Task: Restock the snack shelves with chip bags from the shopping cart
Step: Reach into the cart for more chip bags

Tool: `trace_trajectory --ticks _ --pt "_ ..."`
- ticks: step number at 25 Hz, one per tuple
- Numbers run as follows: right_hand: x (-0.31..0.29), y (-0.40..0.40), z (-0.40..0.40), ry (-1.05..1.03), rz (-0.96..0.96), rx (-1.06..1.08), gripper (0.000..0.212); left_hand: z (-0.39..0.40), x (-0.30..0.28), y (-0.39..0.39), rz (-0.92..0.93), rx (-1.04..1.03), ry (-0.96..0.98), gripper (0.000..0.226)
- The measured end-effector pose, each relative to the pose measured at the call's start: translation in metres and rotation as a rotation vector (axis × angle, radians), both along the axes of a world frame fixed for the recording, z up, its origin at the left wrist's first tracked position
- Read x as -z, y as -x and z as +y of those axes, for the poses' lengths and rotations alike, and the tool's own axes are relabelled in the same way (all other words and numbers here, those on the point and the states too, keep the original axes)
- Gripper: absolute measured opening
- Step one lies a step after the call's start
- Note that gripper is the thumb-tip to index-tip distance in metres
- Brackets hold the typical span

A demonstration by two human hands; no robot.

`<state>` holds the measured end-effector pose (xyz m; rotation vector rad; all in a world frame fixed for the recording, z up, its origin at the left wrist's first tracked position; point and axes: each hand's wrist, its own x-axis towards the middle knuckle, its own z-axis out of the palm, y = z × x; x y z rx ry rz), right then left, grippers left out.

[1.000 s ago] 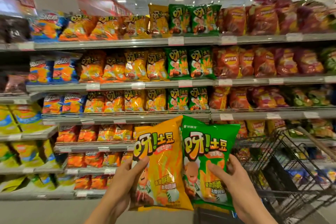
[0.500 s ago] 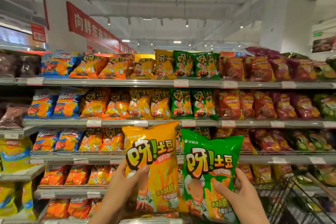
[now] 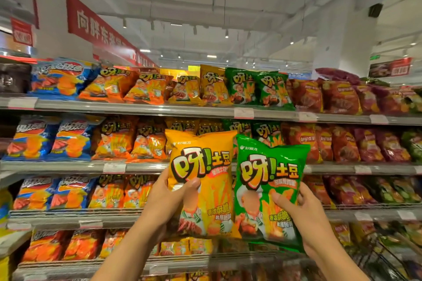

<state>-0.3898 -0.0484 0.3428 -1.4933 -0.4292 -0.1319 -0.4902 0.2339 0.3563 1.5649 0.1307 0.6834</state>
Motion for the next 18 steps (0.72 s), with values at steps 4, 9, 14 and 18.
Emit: trace_trajectory --ticks 4,9,14,18 --pt "-0.025 -0.033 0.033 -0.014 -0.046 -0.016 0.028 0.035 -0.02 -0.029 -0.019 -0.017 -0.033 0.06" --pt "-0.064 -0.095 0.07 0.014 -0.163 -0.044 0.026 0.066 -0.05 -0.08 -0.094 0.02 -0.014 0.058" --pt "-0.144 -0.194 0.104 -0.016 -0.335 -0.037 0.028 0.084 -0.116 -0.161 -0.221 -0.107 -0.112 0.037" --pt "-0.241 -0.284 0.126 -0.073 -0.476 -0.031 0.041 0.097 -0.187 -0.232 -0.326 -0.171 -0.126 0.036"
